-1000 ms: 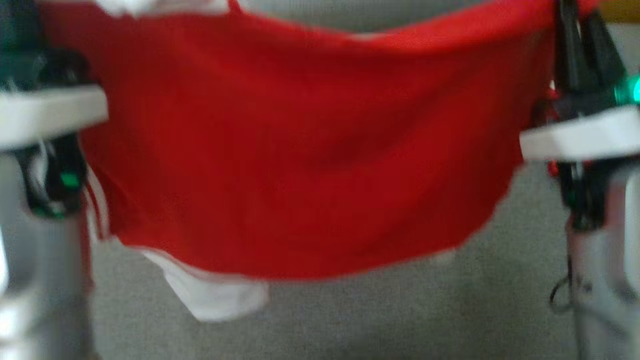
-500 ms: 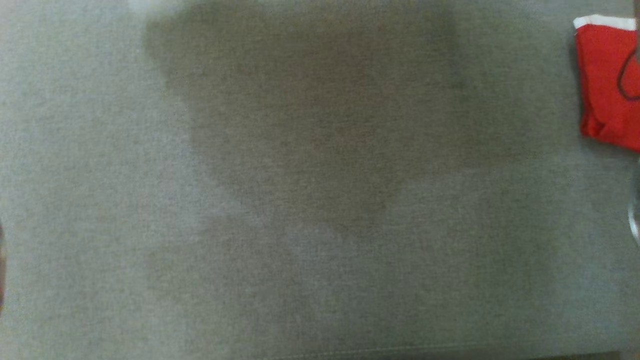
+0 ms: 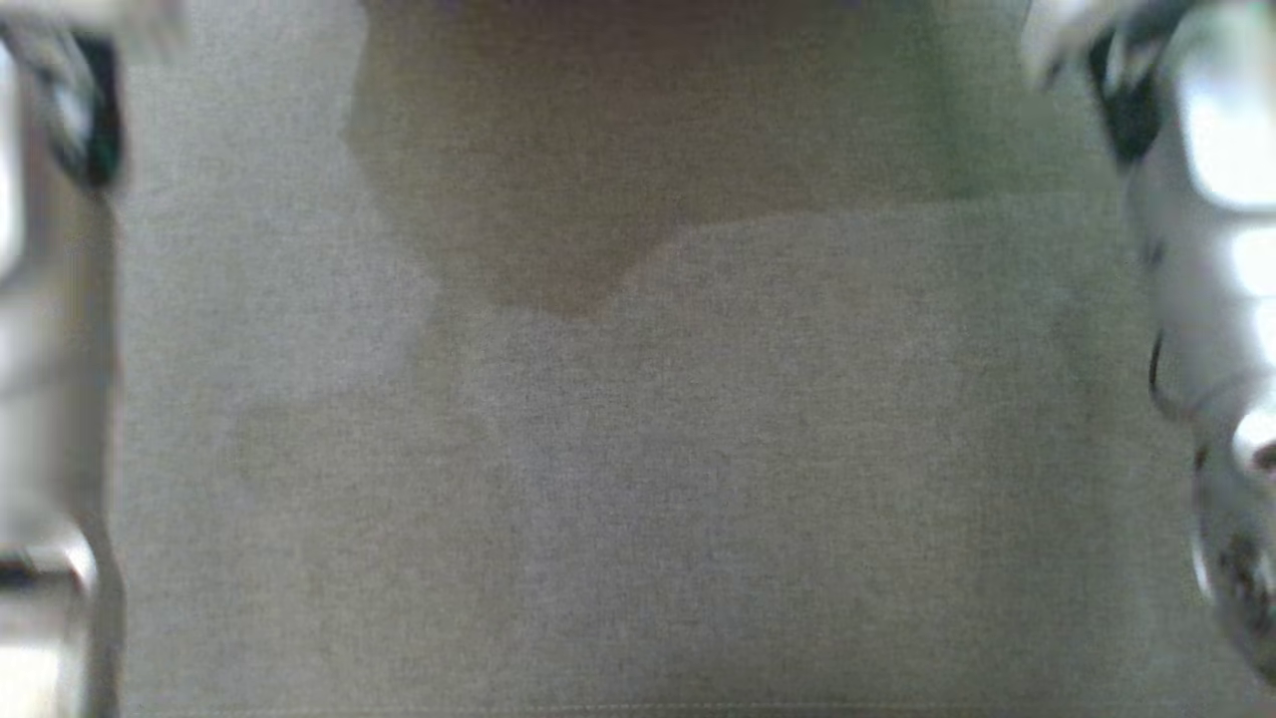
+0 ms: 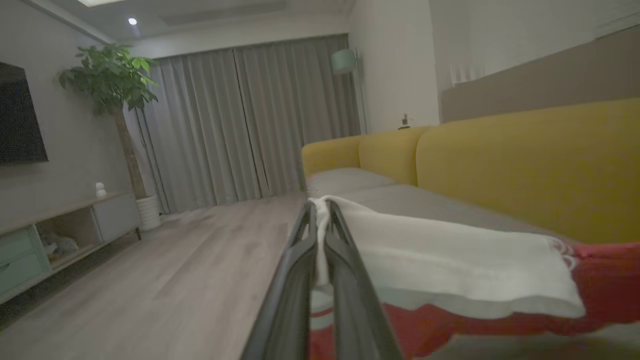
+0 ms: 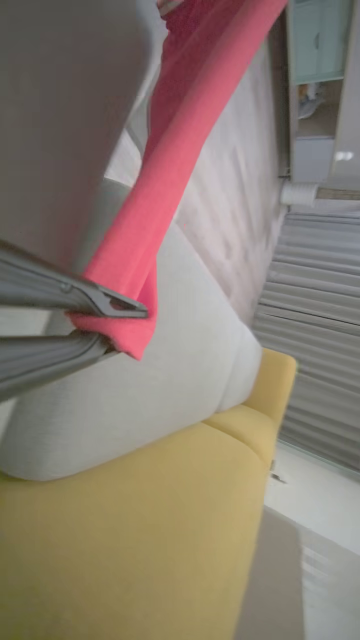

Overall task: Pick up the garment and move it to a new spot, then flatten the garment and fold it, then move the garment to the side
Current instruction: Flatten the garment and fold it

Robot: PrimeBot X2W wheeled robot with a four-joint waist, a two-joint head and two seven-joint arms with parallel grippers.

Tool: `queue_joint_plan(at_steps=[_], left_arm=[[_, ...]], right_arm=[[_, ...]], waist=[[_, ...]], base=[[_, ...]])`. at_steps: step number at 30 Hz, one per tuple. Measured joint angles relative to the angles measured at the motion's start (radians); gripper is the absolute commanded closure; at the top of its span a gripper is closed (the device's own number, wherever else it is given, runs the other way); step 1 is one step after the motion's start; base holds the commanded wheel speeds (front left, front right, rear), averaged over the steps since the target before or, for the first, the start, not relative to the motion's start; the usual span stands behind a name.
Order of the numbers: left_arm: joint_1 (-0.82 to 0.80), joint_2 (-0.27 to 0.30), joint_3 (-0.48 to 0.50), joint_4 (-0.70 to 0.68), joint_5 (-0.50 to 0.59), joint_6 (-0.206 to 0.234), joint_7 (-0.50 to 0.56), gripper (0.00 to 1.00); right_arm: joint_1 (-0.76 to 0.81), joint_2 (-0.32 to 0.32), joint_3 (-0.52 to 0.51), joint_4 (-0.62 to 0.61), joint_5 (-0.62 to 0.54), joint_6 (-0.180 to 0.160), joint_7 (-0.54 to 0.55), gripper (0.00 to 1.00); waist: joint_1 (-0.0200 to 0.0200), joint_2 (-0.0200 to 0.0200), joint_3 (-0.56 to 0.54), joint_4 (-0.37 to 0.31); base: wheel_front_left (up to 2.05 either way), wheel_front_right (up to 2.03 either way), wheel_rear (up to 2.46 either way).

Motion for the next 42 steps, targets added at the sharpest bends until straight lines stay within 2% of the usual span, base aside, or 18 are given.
queue_joint_plan(at_steps=[6,9,10,16,23,31,37,42], left_arm=[[0.357,0.012,-0.062,-0.063,-0.053,-0.006,0.001,1.0],[0.491,0.03,-0.103,-0.098,-0.091,-0.006,0.001,1.0],[0.491,0.03,-0.103,-0.098,-0.091,-0.006,0.001,1.0],[0.68,0.125,-0.285,-0.204,-0.159,-0.005,0.045,1.0],[0.802,0.226,-0.386,-0.345,-0.218,-0.005,0.15,1.0],[0.961,0.315,-0.411,-0.513,-0.275,-0.001,0.286,1.0],[1.027,0.354,-0.413,-0.623,-0.305,0.032,0.337,1.0],[1.024,0.358,-0.407,-0.668,-0.308,0.049,0.345,1.0]], right_arm=[[0.173,-0.014,0.109,0.108,0.087,0.0,0.007,1.0],[0.228,-0.014,0.185,0.147,0.144,0.0,0.035,1.0],[0.228,-0.014,0.185,0.147,0.144,0.0,0.035,1.0],[0.314,-0.027,0.345,0.154,0.292,0.0,0.113,1.0],[0.432,-0.117,0.543,-0.003,0.526,0.0,0.242,1.0],[0.553,-0.283,0.722,-0.286,0.805,0.0,0.411,1.0],[0.635,-0.388,0.752,-0.449,0.943,0.0,0.485,1.0],[0.647,-0.421,0.729,-0.51,0.966,0.0,0.486,1.0]], waist=[[-0.0001,0.0,-0.062,0.008],[-0.0002,0.0,-0.099,0.011],[-0.0002,0.0,-0.099,0.011],[-0.0003,0.0001,-0.169,0.008],[-0.0002,0.0001,-0.243,0.004],[-0.0002,0.0001,-0.312,-0.006],[-0.0002,0.0001,-0.332,-0.005],[0.0,0.0001,-0.321,-0.002]], base=[[0.0,0.0,0.0],[0.0,0.0,0.0],[0.0,0.0,0.0],[0.0,0.0,0.0],[0.0,0.0,0.0],[0.0,0.0,0.0],[0.0,0.0,0.0],[0.0,0.0,0.0]])
